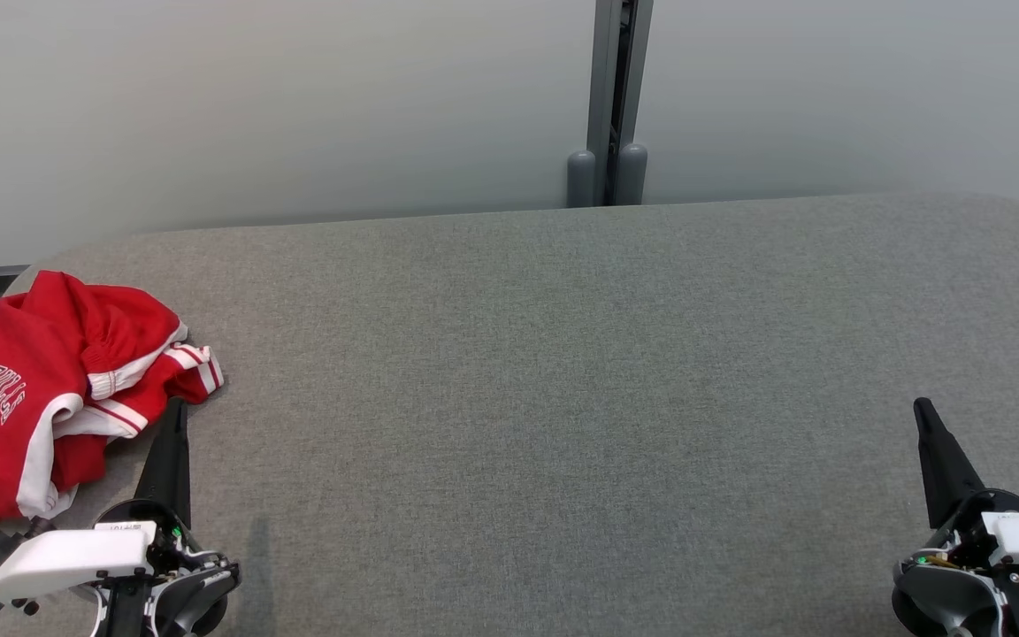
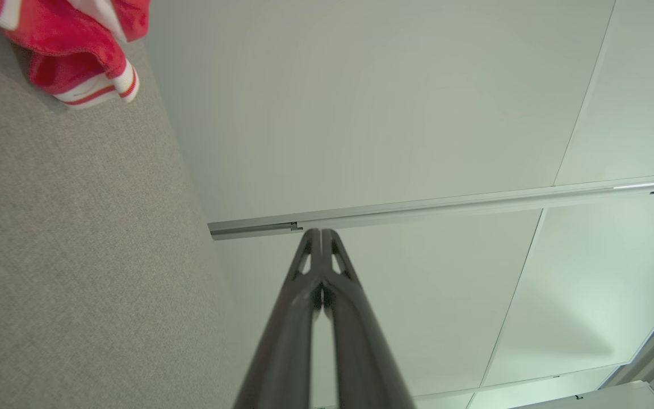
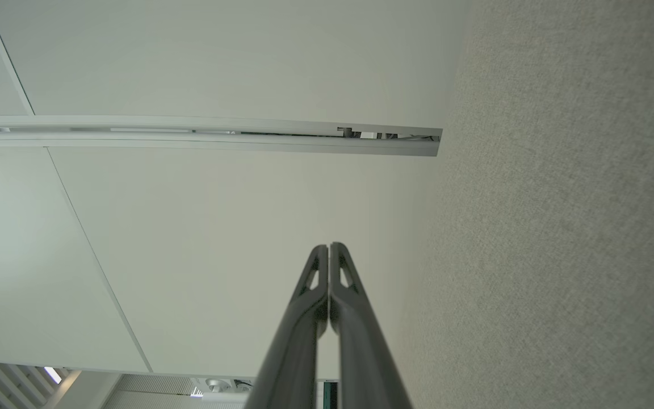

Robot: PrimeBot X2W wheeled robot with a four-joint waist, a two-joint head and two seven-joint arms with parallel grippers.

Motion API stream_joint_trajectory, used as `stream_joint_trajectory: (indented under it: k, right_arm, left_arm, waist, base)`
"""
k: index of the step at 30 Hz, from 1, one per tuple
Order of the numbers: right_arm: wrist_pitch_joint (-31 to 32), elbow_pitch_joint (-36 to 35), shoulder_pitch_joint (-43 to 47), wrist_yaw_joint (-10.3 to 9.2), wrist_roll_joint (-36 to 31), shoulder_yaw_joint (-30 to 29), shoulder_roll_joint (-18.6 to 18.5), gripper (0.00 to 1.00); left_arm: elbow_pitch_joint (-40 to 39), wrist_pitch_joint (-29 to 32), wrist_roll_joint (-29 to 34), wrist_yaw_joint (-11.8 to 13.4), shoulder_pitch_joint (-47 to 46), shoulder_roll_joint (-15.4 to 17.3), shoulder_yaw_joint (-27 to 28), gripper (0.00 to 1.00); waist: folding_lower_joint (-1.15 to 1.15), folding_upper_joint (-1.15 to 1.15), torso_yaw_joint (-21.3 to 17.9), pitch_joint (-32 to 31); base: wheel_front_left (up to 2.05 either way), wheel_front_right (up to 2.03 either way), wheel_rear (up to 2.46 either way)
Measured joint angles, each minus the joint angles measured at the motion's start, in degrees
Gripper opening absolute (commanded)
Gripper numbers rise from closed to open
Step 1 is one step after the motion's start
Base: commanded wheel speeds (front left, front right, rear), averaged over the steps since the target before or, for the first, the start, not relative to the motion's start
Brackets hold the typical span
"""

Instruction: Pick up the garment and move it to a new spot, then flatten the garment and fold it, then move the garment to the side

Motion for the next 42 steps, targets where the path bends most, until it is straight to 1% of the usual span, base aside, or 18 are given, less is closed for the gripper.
stream_joint_trajectory:
  k: [42]
  right_arm:
    - [0.0, 0.0, 0.0, 0.0, 0.0, 0.0, 0.0, 0.0]
  left_arm:
    - [0.0, 0.0, 0.0, 0.0, 0.0, 0.0, 0.0, 0.0]
  waist:
    - [0.0, 0.0, 0.0, 0.0]
  base:
    - [0.0, 0.0, 0.0]
